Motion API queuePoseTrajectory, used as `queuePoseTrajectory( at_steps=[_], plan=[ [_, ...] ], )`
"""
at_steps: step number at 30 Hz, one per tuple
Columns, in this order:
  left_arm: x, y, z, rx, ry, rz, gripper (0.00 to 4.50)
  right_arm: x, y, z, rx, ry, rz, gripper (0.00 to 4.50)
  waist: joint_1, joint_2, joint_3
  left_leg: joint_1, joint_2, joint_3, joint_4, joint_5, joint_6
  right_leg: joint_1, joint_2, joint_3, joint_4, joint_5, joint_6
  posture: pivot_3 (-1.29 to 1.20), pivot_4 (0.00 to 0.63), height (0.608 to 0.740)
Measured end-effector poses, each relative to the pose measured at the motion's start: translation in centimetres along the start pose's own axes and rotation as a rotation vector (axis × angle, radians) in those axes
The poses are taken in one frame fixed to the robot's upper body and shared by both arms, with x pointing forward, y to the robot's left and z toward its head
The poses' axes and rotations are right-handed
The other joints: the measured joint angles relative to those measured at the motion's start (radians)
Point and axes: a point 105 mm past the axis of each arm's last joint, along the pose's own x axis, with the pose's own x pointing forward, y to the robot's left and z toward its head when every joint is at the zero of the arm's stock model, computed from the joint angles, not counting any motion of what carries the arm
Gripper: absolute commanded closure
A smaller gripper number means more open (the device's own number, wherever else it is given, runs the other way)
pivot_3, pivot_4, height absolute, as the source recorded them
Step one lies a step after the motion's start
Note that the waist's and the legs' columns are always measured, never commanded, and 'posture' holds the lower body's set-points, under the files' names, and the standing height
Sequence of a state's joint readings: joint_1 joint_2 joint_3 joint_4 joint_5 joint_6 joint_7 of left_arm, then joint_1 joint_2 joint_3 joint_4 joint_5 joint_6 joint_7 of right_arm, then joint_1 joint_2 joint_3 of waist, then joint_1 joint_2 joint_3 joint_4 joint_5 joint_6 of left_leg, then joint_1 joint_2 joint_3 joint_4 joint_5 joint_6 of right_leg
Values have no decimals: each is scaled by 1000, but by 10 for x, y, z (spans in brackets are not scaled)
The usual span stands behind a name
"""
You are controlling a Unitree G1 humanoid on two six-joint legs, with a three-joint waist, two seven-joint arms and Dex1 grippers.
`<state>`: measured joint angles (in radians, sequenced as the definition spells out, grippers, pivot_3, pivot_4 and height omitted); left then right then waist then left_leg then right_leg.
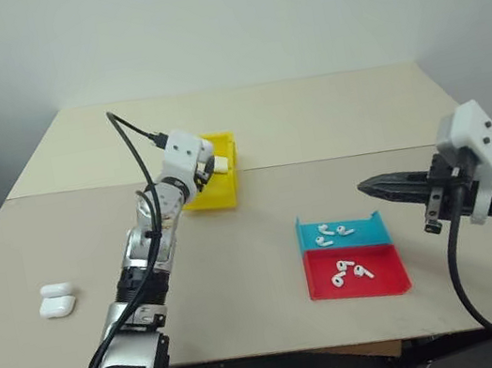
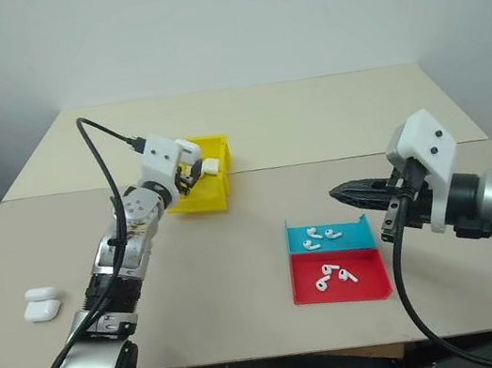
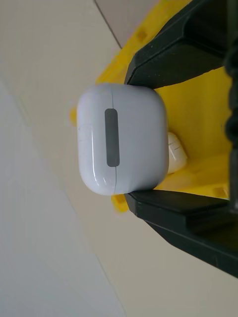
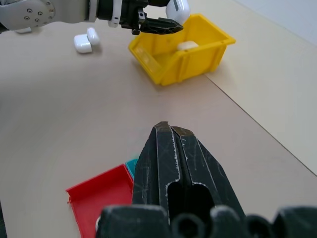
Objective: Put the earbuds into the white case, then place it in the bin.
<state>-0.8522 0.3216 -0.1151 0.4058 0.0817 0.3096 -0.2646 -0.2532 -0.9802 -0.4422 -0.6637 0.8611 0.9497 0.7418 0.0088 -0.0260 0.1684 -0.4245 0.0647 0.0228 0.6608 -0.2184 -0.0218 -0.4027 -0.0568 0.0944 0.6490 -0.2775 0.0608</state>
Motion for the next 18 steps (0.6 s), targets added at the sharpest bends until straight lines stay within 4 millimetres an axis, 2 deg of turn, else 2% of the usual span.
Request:
queuePoseTrajectory(
  at_steps=[1,6,12,14,18],
  plan=[
    [1,-2,-3,0,13,-4,1729,0,0,0,-1,3,-1,4490,-1,0,0,0,0,0,0,0,0,0,0,0,0,0,0,0,150,740],
    [4,-12,-13,10,78,-50,102,0,2,1,-12,5,-12,4500,1,0,0,0,0,0,0,0,0,0,0,0,0,0,0,0,150,740],
    [4,-10,-10,21,53,-38,43,1,2,1,-14,12,-15,4500,1,0,0,0,0,0,0,0,0,0,0,0,0,0,0,0,150,740],
    [-1,-9,0,-40,-19,-56,43,0,2,0,-16,17,-15,4500,0,0,0,0,0,0,0,0,0,0,0,0,0,0,0,0,150,740],
    [-26,-6,37,-317,-216,-209,43,-1,2,-3,-18,43,-10,4500,0,0,0,0,0,0,0,0,0,0,0,0,0,0,0,0,150,740]
  ],
)
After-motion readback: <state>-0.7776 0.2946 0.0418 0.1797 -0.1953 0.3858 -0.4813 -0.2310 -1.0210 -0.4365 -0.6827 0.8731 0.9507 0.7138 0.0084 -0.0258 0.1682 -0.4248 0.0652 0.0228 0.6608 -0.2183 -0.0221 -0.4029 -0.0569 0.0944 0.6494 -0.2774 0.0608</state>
